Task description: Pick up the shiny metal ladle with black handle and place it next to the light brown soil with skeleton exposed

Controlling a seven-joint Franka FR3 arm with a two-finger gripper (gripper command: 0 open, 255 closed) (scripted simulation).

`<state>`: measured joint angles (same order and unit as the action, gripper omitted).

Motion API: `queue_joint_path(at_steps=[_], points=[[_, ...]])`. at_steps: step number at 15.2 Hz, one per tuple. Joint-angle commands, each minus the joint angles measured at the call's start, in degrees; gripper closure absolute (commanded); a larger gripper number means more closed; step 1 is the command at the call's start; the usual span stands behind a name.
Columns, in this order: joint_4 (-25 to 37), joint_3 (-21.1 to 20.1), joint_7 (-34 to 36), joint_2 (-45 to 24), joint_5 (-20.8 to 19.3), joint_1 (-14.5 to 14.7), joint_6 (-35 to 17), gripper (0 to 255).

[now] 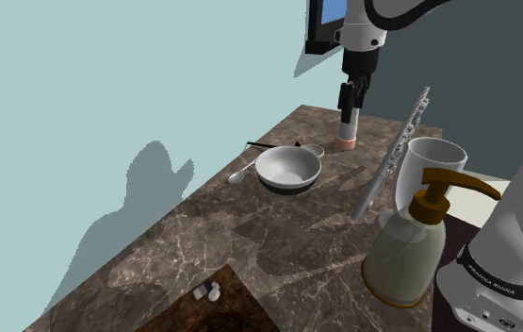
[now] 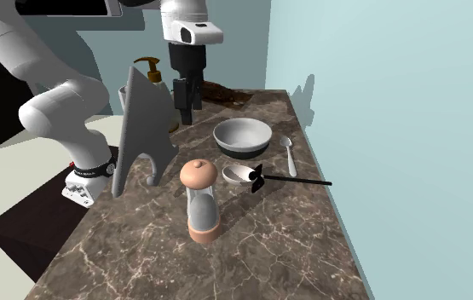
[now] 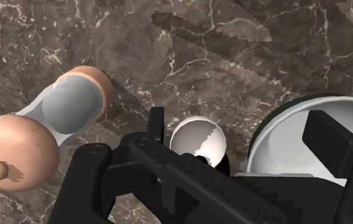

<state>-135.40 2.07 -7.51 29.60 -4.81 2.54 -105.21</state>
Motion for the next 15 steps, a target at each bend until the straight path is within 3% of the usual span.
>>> queue_joint_path(at_steps=[1, 8, 15], points=[[0.7, 0.4, -0.5, -4.0, 0.4, 0.3, -4.1, 0], [5.9, 1.4, -2.8, -18.1, 2.7, 1.2, -14.9, 0], [14.9, 1.5, -5.8, -32.8, 6.2, 1.8, -22.3, 0]])
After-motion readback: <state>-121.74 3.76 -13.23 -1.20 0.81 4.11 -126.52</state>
